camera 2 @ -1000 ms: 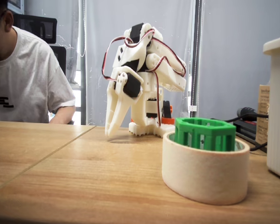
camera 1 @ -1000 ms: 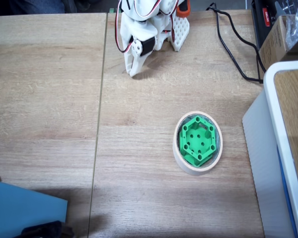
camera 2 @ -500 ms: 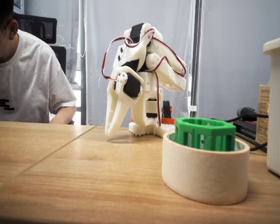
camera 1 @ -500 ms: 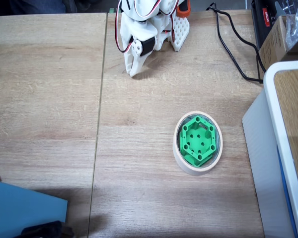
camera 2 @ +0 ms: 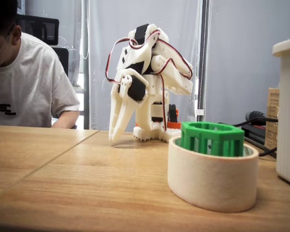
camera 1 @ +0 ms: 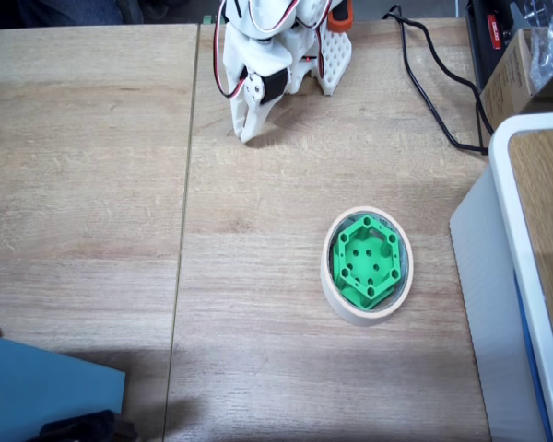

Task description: Grasp a component and put it in the bin.

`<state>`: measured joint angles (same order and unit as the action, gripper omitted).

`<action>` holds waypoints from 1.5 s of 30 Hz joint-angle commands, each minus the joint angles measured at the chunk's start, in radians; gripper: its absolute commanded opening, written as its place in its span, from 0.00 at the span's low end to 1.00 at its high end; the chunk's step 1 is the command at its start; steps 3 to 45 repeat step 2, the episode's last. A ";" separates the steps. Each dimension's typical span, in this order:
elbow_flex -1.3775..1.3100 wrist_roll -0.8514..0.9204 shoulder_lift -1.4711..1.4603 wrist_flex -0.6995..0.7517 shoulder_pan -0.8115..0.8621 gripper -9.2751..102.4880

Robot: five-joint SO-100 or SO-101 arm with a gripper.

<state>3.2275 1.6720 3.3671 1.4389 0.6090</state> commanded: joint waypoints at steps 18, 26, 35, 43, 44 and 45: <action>0.014 -0.002 0.003 0.031 -0.008 0.08; 0.014 -0.002 0.003 0.031 -0.008 0.08; 0.014 -0.002 0.003 0.031 -0.008 0.08; 0.014 -0.002 0.003 0.031 -0.008 0.08; 0.014 -0.002 0.003 0.031 -0.008 0.08; 0.014 -0.002 0.003 0.031 -0.008 0.08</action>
